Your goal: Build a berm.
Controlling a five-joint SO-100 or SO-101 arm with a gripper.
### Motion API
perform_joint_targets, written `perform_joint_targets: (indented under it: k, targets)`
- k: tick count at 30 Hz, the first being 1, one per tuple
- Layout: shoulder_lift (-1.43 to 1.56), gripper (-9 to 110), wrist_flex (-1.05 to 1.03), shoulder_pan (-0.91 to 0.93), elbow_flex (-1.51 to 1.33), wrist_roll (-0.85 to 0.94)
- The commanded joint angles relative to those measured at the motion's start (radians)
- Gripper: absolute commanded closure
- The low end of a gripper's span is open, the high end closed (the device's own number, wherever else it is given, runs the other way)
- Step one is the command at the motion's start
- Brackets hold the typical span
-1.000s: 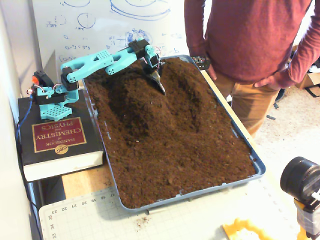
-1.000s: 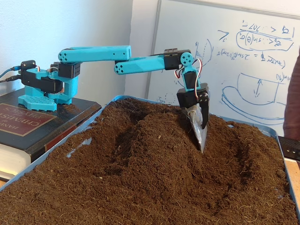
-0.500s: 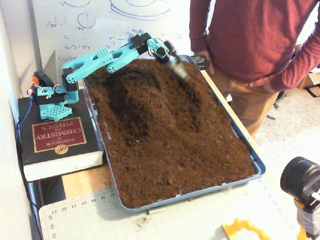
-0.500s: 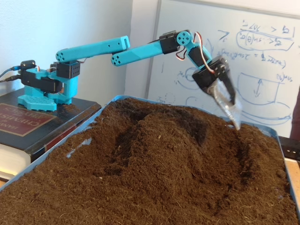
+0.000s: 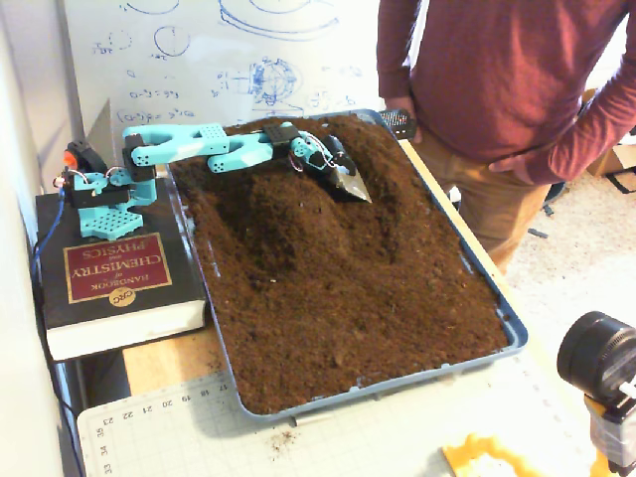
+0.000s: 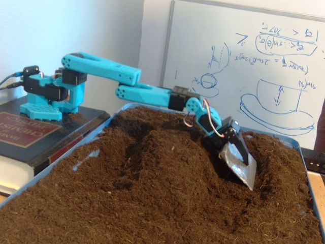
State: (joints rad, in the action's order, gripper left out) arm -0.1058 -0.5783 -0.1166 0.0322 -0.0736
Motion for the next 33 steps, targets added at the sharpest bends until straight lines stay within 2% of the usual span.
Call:
perform_joint_targets:
  k: [1, 5, 14, 20, 26, 33]
  targets:
    - [0.037, 101, 0.014, -0.015, 0.023, 0.002]
    - [0.064, 101, -0.074, -0.014, 0.023, 0.002]
    - [0.245, 101, -0.565, -0.017, 0.023, 0.005]
    - [0.341, 101, -0.779, -0.018, 0.028, 0.005]
    - [0.428, 101, -0.893, -0.015, 0.025, 0.005]
    - [0.560, 101, -0.857, 0.051, 0.041, -0.012]
